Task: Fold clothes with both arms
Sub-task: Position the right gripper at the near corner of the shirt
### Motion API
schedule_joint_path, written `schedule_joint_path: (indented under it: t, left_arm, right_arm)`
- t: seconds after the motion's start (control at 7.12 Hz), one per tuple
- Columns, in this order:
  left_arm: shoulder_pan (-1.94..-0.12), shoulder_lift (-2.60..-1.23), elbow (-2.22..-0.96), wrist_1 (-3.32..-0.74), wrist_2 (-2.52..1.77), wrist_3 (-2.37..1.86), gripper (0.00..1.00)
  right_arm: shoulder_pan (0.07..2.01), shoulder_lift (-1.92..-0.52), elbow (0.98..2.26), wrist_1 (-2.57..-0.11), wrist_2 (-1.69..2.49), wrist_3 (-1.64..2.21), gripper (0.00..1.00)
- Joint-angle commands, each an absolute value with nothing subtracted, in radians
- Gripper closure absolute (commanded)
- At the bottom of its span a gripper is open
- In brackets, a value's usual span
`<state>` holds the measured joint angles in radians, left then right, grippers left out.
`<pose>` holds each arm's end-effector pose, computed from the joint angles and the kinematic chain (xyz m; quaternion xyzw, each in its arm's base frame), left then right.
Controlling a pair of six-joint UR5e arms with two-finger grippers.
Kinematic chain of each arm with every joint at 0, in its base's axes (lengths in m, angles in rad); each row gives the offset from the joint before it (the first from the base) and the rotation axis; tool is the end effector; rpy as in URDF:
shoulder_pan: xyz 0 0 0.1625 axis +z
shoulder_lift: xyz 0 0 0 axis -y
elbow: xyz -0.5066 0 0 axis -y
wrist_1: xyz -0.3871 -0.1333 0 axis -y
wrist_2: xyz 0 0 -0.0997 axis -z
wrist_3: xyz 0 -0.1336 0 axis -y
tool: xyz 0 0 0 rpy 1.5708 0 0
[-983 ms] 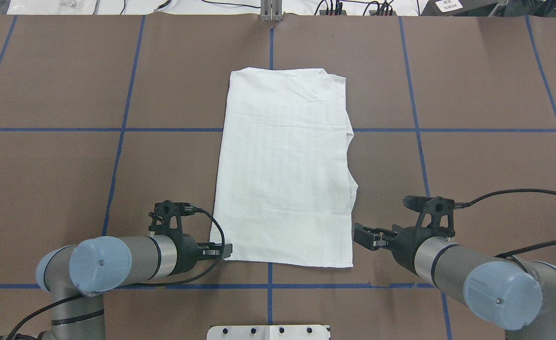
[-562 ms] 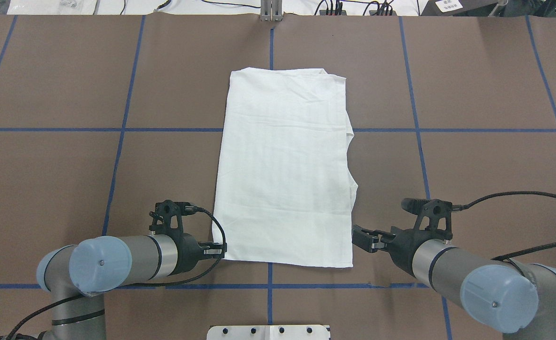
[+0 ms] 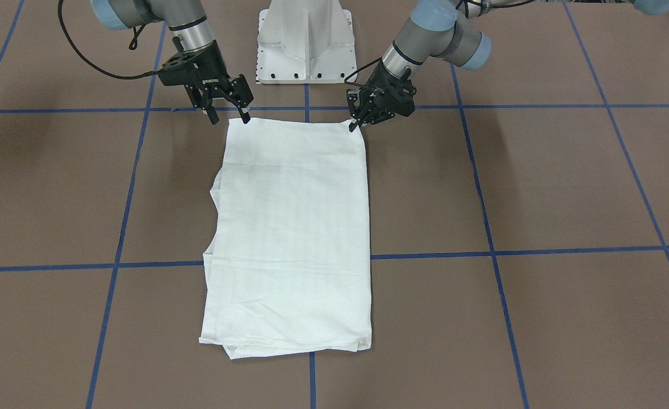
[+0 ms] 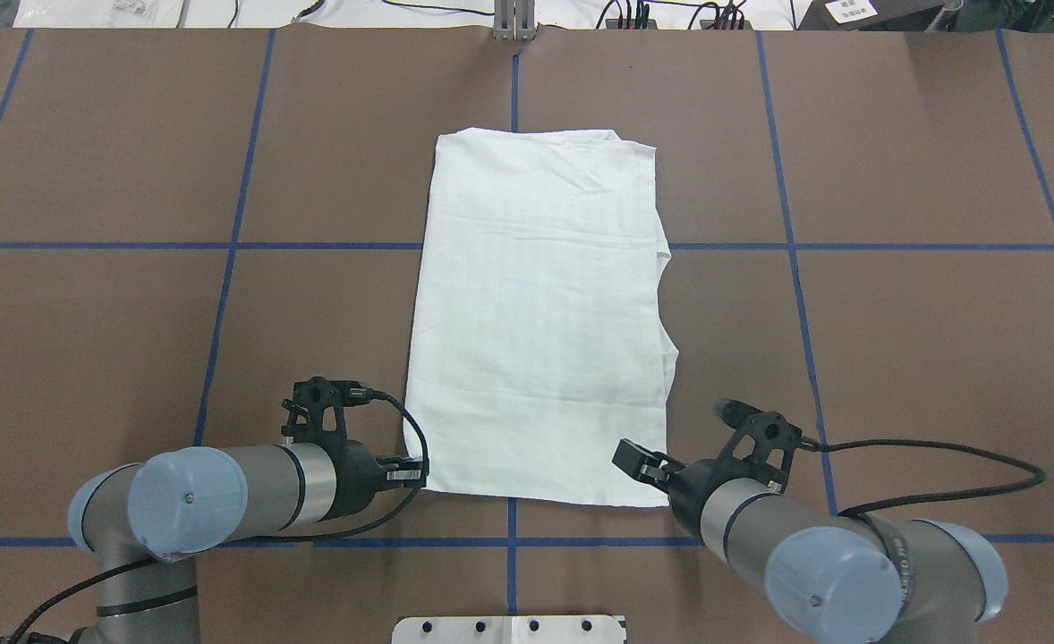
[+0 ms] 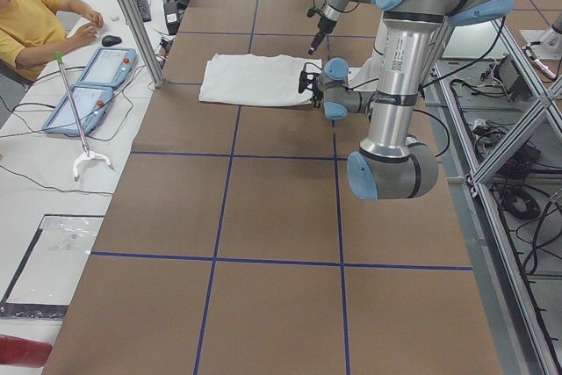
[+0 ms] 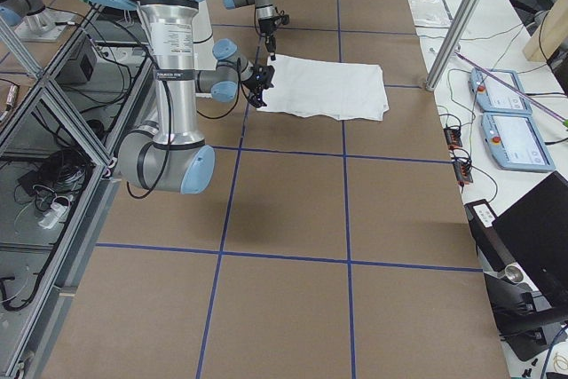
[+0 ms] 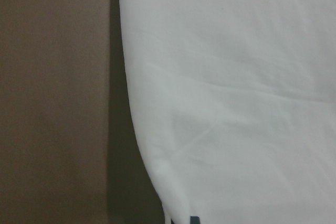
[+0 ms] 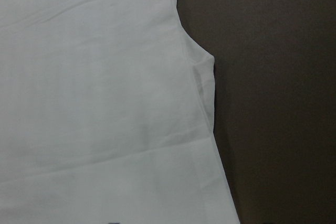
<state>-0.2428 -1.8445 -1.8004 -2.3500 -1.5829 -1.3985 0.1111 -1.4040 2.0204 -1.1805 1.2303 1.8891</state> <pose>0.5822 -0.2799 0.4059 0.1185 0.5864 -0.0246 0.8010 -0.5365 -0.2389 0.4214 0.0985 -0.4882 0.2638 0.8261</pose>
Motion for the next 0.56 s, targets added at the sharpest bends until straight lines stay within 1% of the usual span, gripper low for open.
schedule_joint_path:
  t: [0.0, 0.14, 0.42]
  left_arm:
    - [-0.244, -1.844, -1.801, -2.350, -1.582, -1.399, 1.00]
    - [-0.244, -1.844, -1.801, -2.350, -1.580, -1.399, 1.00]
    - [-0.242, -1.844, -1.802, -2.350, -1.565, -1.399, 1.00]
  right_arm:
    - [0.068, -1.263, 1.984, -1.415, 1.238, 2.118, 0.20]
    - [0.067, -1.241, 1.955, -1.433, 1.238, 2.129, 0.20]
    - [0.069, -1.241, 1.948, -1.439, 1.238, 2.135, 0.20]
